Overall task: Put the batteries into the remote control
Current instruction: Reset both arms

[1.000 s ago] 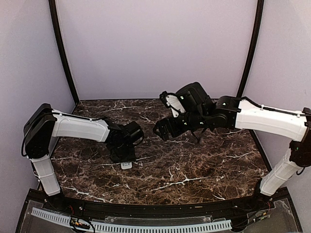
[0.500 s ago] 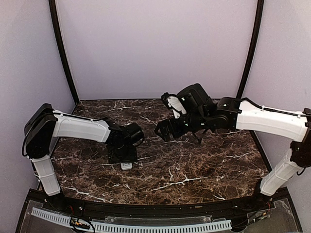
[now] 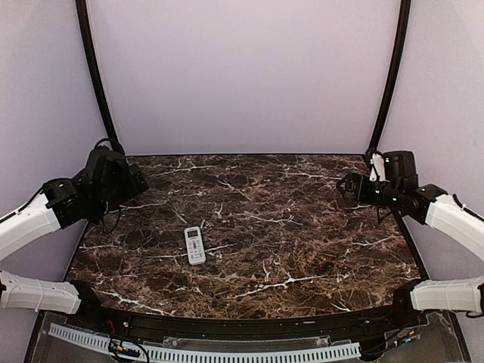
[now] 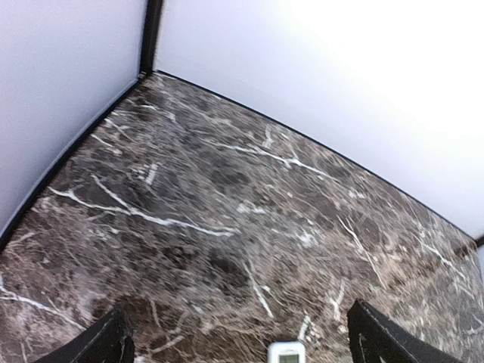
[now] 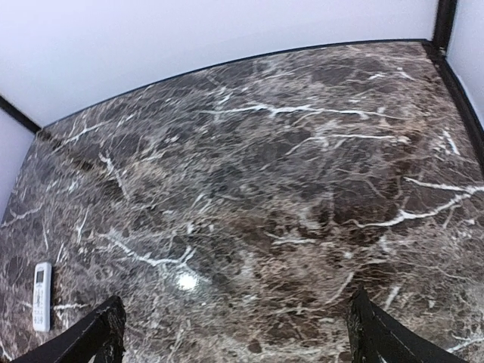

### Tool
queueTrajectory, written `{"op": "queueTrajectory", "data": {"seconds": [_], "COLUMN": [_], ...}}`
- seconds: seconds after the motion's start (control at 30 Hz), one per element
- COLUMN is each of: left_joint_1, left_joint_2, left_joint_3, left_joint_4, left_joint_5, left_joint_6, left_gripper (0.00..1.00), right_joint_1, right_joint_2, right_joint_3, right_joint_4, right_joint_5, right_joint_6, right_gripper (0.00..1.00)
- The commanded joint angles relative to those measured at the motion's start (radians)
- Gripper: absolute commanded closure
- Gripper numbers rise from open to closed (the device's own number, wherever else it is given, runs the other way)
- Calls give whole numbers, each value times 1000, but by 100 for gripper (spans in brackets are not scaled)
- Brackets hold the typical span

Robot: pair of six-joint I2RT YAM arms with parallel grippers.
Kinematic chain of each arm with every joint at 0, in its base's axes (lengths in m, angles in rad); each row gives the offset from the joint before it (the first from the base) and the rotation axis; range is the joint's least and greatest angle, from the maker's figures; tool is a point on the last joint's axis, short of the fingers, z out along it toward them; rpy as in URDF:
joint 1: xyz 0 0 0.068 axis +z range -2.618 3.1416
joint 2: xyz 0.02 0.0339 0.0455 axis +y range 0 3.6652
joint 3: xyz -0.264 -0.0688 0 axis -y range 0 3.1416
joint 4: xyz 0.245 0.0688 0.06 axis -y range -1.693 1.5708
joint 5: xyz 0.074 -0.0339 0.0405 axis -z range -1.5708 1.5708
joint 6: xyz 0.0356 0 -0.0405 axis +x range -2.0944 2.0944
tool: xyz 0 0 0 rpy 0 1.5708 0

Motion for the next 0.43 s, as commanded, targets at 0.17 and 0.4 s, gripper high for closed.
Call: {"op": "queueTrajectory", "data": {"seconds": [0.17,0.4], "left_joint_1": [348,365], "left_joint_2": [-92,17], "left_joint_3": [-228,-290], "left_joint_4": [65,71], "left_joint_5": [24,-4], "left_joint_6": [-46,-147], "left_gripper": [1,1], "right_joint_1": [-184,-184], "right_joint_2": [-166,-211], "right_joint_3": [-219,-288], "right_joint_4": [158,195], "right_joint_5": [-56,-16], "right_joint_6": [60,45], "right_gripper": [1,1]}}
